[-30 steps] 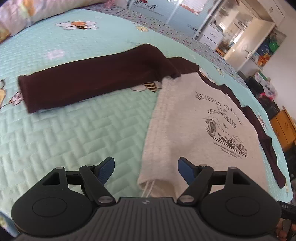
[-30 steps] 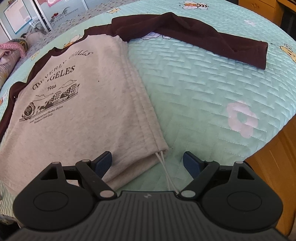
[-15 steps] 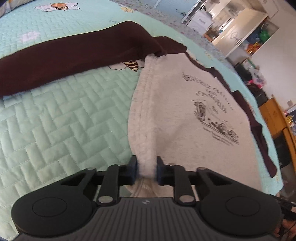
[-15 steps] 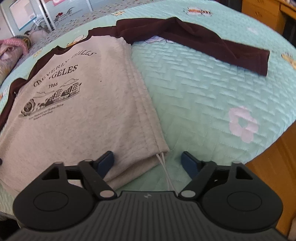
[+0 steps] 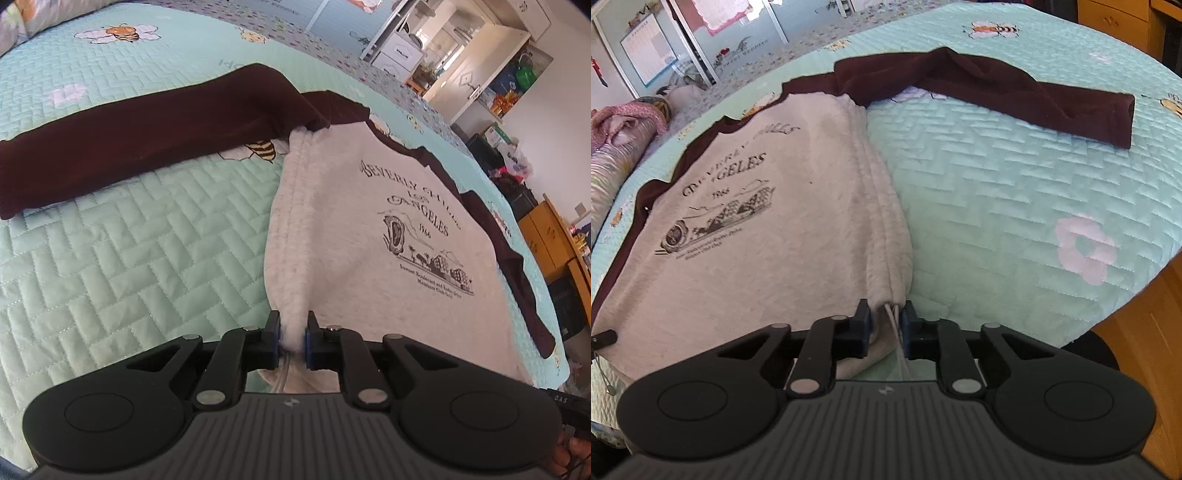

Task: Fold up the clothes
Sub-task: 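Move both open grippers down to the grey hem edge, then pinch the grey hem with the right gripper while the left gripper pinches beside it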

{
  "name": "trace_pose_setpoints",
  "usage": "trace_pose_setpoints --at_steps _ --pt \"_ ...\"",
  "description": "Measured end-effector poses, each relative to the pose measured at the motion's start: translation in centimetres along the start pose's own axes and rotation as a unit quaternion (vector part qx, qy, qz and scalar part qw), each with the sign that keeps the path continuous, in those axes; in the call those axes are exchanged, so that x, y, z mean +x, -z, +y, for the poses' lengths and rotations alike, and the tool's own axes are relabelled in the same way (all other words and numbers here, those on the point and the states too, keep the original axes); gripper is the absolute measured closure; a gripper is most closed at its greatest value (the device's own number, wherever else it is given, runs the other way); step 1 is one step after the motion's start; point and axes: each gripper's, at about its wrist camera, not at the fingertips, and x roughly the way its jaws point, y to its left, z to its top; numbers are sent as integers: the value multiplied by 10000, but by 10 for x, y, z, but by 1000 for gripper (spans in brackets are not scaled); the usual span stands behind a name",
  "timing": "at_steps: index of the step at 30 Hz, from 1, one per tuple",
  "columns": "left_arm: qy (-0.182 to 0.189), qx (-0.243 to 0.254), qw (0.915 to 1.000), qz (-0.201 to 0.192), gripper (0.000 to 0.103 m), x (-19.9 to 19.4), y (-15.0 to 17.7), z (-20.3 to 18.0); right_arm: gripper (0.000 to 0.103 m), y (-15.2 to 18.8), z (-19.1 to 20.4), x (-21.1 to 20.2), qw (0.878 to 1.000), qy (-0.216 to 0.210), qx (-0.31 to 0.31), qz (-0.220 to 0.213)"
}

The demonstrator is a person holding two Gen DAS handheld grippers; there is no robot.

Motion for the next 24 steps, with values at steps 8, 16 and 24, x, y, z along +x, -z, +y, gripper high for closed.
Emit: trace_pose_setpoints --at_steps 8,16,24 --pt "-81 28 9996 -269 91 -30 -2 -6 95 -12 3 -35 9992 -206 -61 -348" --pt "-372 -294 9989 41 75 -10 11 16 72 2 -8 2 9996 -107 136 235" --pt "-471 -151 9980 -392 69 -42 2 6 53 -11 -21 -21 9983 -105 479 -313"
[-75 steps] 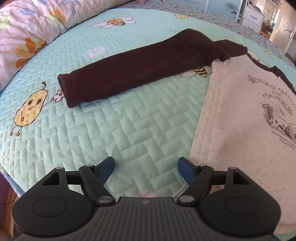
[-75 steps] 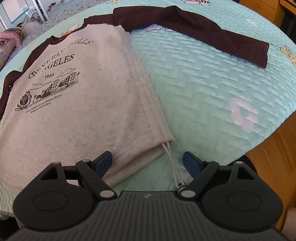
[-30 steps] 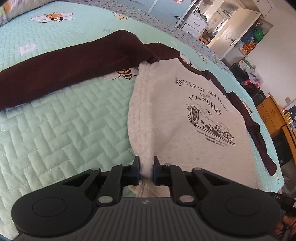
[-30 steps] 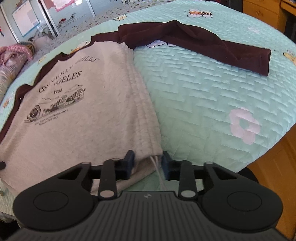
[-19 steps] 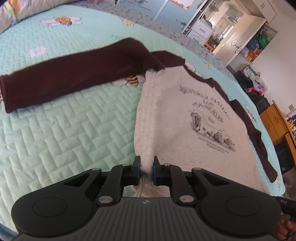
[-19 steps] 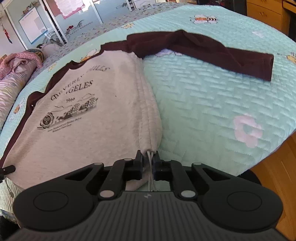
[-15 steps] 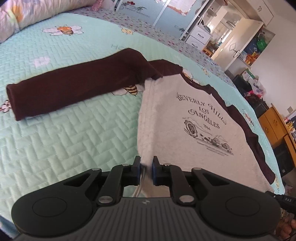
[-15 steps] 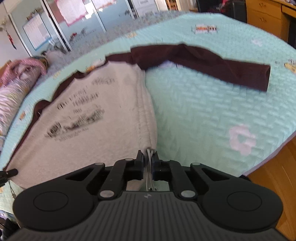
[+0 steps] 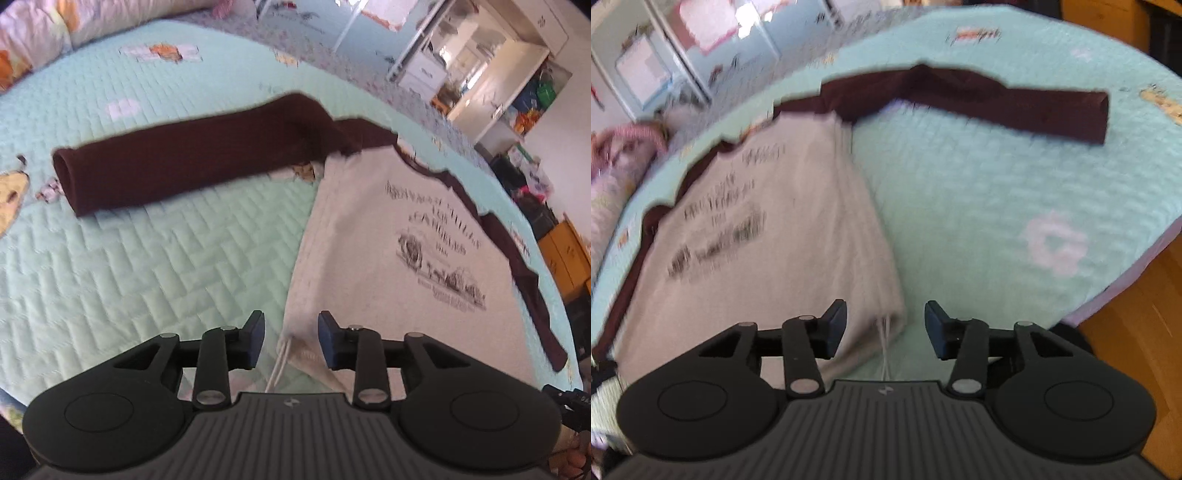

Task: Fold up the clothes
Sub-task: 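Pinch the grey hem with the right gripper while the left gripper pinches beside it, then open both grippers and lift them off the grey hem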

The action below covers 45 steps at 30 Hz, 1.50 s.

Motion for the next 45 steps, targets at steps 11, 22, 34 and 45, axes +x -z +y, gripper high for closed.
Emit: trace_pose_setpoints --at_steps 11,22,34,45 --pt "314 467 9981 -250 65 -8 -2 -41 52 3 16 2 9988 -402 109 -252" --pt "423 747 9963 80 58 6 18 -63 45 4 34 -4 9960 -783 -132 -407" --pt "314 851 9953 344 54 16 28 -69 44 16 49 7 9960 -817 -365 -26" --pt "285 919 9939 546 48 24 36 -80 39 22 60 7 9953 -809 -519 80"
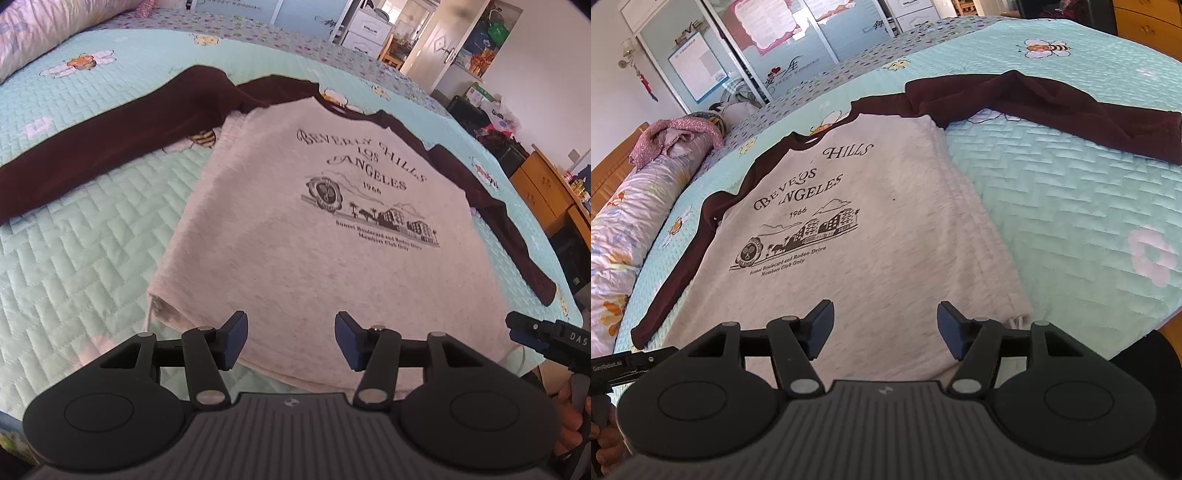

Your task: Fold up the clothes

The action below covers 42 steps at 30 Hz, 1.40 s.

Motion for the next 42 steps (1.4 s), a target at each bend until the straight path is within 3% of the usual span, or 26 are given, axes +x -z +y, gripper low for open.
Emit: trace_pose_setpoints --at_steps 12,19,25,42 --pt "-171 -54 9994 291 46 18 8 1 37 4 -1 9 9998 47 84 165" --pt "-182 144 9992 319 28 24 12 -8 33 5 3 12 9997 107 44 218" --pt "-274 377 9985 292 21 27 16 -17 32 9 5 17 9994 132 56 321" --pt "-380 519 9974 311 18 31 17 -24 31 9 4 18 9994 126 92 324"
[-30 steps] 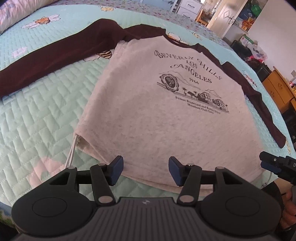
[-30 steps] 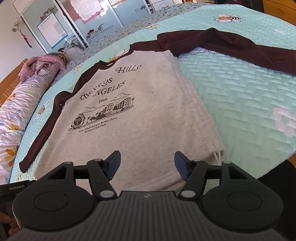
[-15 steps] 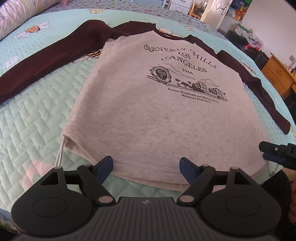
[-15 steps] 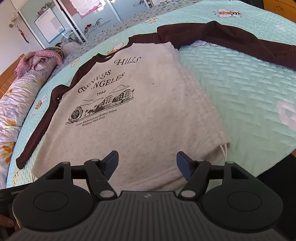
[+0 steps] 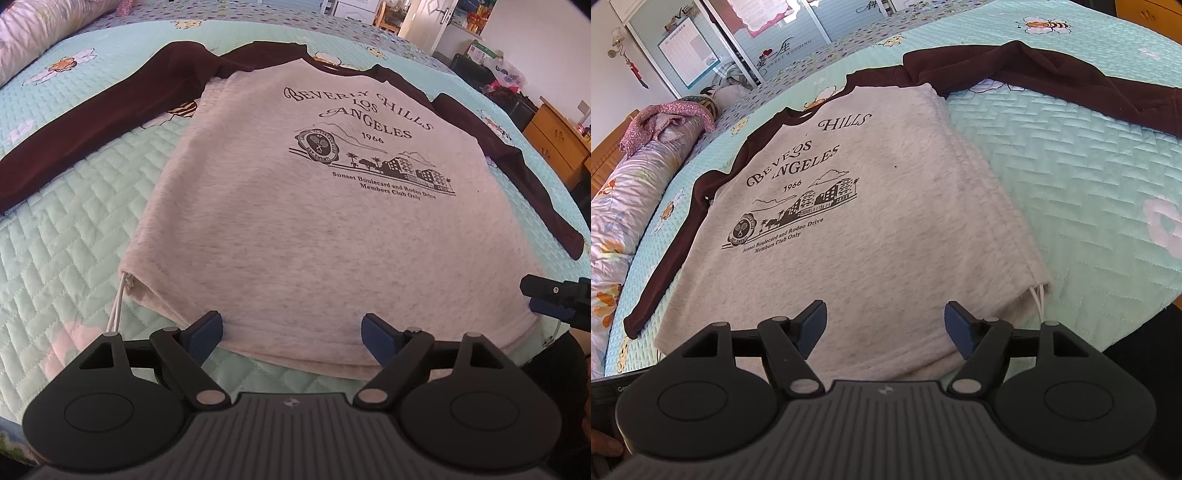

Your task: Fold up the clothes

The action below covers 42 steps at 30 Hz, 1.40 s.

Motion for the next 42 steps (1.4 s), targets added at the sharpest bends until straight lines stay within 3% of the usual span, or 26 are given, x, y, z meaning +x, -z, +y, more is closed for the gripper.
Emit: trace_pose_setpoints --at_steps 42 --pt "11 17 10000 8 12 1 0 -2 30 3 1 2 10000 -22 8 59"
